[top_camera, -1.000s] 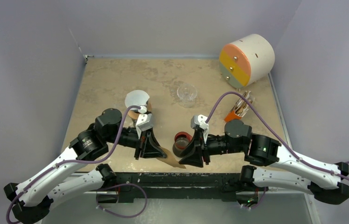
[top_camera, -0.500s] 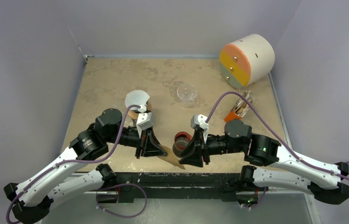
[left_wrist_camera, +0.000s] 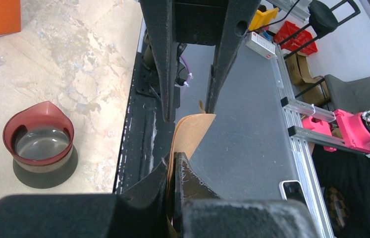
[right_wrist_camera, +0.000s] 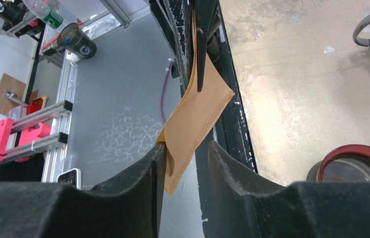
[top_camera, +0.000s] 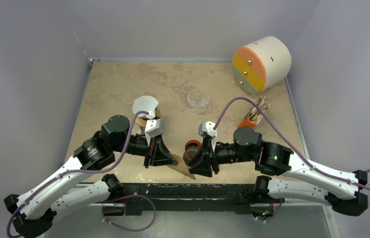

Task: Place the coffee filter in the dripper
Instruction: Pick up the coffee filter from the center of the board.

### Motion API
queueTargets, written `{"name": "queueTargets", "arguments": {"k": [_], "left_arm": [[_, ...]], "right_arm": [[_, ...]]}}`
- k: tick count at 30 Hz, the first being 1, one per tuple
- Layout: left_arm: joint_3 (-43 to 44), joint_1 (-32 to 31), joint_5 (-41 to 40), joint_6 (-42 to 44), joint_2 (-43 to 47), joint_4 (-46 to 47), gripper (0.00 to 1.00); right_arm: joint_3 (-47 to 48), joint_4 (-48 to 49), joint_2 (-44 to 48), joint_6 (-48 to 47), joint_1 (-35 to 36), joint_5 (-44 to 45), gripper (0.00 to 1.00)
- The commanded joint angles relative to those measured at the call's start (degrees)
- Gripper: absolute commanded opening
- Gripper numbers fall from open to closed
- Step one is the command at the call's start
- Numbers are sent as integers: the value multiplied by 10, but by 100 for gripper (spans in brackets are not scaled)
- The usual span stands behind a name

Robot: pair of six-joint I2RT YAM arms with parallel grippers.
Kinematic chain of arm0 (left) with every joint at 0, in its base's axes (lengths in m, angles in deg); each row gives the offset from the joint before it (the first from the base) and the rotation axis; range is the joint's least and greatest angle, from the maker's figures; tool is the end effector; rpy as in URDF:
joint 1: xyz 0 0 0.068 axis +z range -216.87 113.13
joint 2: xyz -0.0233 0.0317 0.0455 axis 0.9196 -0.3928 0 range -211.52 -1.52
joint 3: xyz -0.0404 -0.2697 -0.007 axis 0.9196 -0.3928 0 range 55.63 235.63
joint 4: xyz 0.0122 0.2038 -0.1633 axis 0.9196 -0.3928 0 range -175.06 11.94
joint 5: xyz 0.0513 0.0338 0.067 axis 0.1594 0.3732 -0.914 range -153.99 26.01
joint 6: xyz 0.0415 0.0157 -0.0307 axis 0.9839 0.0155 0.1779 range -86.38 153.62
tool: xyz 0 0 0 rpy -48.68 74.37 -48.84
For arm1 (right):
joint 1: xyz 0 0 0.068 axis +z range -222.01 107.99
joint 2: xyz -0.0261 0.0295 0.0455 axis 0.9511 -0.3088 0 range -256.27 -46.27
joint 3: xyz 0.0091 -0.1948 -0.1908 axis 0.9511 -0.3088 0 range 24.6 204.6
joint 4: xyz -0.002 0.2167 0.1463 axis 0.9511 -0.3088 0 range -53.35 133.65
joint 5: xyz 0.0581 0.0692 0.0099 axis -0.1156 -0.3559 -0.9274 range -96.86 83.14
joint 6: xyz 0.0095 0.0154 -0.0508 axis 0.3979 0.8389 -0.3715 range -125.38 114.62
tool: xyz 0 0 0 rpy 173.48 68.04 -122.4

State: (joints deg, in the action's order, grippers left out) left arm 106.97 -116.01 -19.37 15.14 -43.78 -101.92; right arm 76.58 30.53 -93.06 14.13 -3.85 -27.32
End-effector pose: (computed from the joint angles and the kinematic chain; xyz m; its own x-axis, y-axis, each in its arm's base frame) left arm 0.0813 -0.1322 0.3635 -0.4698 0.1983 -0.8602 0.8790 0.0157 -0.4765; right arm 0.0569 0.1755 0.3731 -0.3818 -0.1116 -0.9175 -0.9240 0.0682 0.3762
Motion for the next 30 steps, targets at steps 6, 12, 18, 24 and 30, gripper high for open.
{"name": "queueTargets", "arguments": {"k": [6,12,18,24,30], "left_arm": [[18,1,-15,-5,0,-1,0],[16,2,-11,-4,4,-5,0],[10,2,-9,-2,5,-8,0],[6,2,-10,5,3,-14,0],[7,2,-9,6,-4,-11,0]], "right_arm": [[15,24,-29,-2,9,19,40],[22,24,-39,-5,12,48,38],[22,40,-31,-5,14,50,35],[21,38,-15,-7,13,24,38],[22,34,-22,-4,14,-13,42]]}}
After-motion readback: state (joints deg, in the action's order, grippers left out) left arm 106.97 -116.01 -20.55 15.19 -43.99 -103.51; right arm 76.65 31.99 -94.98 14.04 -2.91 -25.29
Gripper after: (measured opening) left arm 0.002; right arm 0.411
